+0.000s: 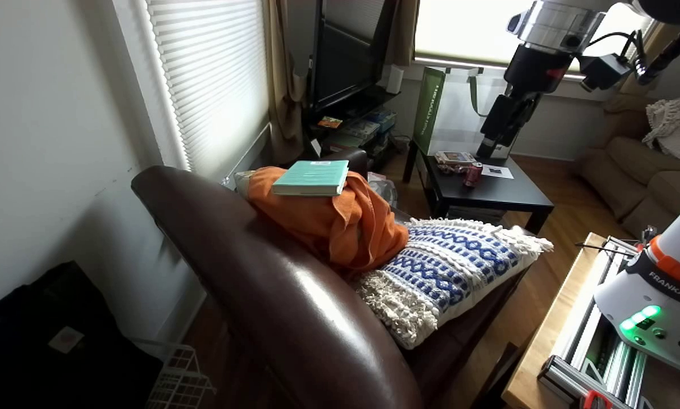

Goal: Remove the book from the towel and put it on the chair

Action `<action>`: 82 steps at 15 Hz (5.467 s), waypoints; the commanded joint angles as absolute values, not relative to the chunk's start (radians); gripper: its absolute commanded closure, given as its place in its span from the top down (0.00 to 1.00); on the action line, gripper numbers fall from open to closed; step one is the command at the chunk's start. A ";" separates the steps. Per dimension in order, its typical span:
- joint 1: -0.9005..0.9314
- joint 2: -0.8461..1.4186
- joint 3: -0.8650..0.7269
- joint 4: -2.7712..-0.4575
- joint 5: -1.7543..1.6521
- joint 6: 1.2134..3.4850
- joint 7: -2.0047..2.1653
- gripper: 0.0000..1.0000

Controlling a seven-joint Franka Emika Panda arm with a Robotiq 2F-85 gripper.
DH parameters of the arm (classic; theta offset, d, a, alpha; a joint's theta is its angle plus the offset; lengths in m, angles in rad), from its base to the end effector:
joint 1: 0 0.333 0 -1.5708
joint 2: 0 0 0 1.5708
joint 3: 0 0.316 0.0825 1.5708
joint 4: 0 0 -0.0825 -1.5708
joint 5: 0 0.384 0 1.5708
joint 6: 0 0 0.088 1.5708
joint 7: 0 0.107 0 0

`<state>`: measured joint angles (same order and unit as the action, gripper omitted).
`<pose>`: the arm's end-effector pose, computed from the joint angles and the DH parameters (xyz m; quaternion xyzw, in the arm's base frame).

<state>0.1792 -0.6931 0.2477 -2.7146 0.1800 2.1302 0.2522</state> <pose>0.3121 0.1469 0.4319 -0.9986 -0.0192 -0.0475 0.0152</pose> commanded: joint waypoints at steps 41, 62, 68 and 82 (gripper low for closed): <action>0.184 -0.657 0.239 -2.703 0.195 2.254 0.248 1.00; 0.163 0.139 0.155 -2.034 0.261 2.225 0.044 1.00; 0.151 0.209 0.159 -2.014 0.372 2.249 0.061 1.00; 0.109 0.306 0.183 -2.133 0.938 2.442 0.059 1.00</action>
